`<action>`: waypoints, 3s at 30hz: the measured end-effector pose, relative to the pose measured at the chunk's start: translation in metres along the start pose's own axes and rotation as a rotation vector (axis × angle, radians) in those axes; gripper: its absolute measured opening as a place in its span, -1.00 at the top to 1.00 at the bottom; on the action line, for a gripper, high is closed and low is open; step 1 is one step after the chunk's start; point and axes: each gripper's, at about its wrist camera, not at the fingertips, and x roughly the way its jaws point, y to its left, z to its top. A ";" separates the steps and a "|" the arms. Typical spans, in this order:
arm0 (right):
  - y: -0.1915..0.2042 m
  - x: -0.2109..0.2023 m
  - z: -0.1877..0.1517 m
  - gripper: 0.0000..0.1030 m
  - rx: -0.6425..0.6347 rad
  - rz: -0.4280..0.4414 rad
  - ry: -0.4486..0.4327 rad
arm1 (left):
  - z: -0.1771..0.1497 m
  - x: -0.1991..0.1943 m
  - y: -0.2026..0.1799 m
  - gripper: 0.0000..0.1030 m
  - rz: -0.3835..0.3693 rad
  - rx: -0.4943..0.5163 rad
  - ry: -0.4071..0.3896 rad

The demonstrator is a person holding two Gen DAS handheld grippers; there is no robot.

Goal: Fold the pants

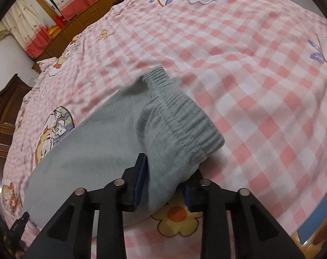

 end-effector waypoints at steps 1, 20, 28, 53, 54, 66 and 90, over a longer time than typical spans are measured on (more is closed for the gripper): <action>0.002 -0.007 -0.001 0.32 -0.018 -0.025 -0.015 | 0.001 -0.002 0.004 0.16 0.004 -0.001 -0.005; 0.166 -0.022 -0.078 0.18 -0.487 -0.021 -0.013 | 0.055 0.055 0.035 0.01 -0.131 0.066 0.124; 0.184 0.005 -0.100 0.18 -0.509 0.028 0.055 | 0.058 0.073 0.029 -0.17 -0.097 0.075 0.113; 0.178 -0.005 -0.126 0.18 -0.525 0.107 0.065 | 0.074 0.050 0.052 0.38 0.119 0.185 0.033; 0.175 -0.013 -0.127 0.18 -0.526 0.097 0.049 | 0.072 0.044 0.047 0.32 0.100 0.198 0.025; 0.185 -0.029 -0.180 0.18 -0.694 -0.067 0.017 | 0.032 0.027 -0.044 0.20 -0.185 0.281 0.064; 0.186 -0.038 -0.210 0.88 -0.741 -0.021 0.012 | 0.000 0.044 -0.010 0.19 -0.143 0.255 0.099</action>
